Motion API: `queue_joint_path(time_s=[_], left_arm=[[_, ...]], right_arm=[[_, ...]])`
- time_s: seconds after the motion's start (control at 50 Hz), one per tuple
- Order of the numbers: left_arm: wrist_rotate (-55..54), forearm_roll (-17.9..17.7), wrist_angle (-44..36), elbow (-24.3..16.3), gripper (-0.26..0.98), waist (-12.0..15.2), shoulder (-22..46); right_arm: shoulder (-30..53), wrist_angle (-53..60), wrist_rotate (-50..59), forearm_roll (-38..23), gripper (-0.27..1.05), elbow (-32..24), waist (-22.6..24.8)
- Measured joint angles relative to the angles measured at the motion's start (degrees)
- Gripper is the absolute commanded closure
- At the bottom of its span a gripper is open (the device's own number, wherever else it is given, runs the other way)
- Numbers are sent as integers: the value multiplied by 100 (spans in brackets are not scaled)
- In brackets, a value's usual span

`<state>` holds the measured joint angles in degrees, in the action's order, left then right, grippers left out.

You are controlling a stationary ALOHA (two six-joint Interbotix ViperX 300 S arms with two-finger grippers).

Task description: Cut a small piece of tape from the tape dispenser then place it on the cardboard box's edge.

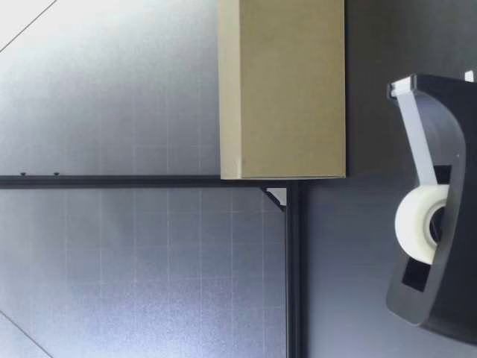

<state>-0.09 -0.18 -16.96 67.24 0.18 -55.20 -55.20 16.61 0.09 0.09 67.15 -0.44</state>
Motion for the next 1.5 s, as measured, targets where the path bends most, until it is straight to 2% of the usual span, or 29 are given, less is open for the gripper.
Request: queue_joint_path(time_s=[0.18,0.32,0.62,0.86,1.2,1.34,1.5], left_arm=[[0,0,-123,35,82,26,0],[44,0,-202,88,82,35,0],[53,0,-457,202,82,26,44],[53,0,-536,264,82,35,97],[53,0,-536,325,82,35,132],[53,0,-536,404,82,35,158],[0,0,-536,457,82,35,193]], right_arm=[[44,79,0,0,88,0,0],[387,114,-9,9,88,-220,0],[2268,-483,308,501,88,-1362,-62],[3691,-2162,738,650,88,-2347,-79],[5054,-4896,598,773,88,-3630,-149],[5484,-5643,-88,1266,88,-4043,-422],[5950,-6381,-1811,2707,88,-4421,-1002]])
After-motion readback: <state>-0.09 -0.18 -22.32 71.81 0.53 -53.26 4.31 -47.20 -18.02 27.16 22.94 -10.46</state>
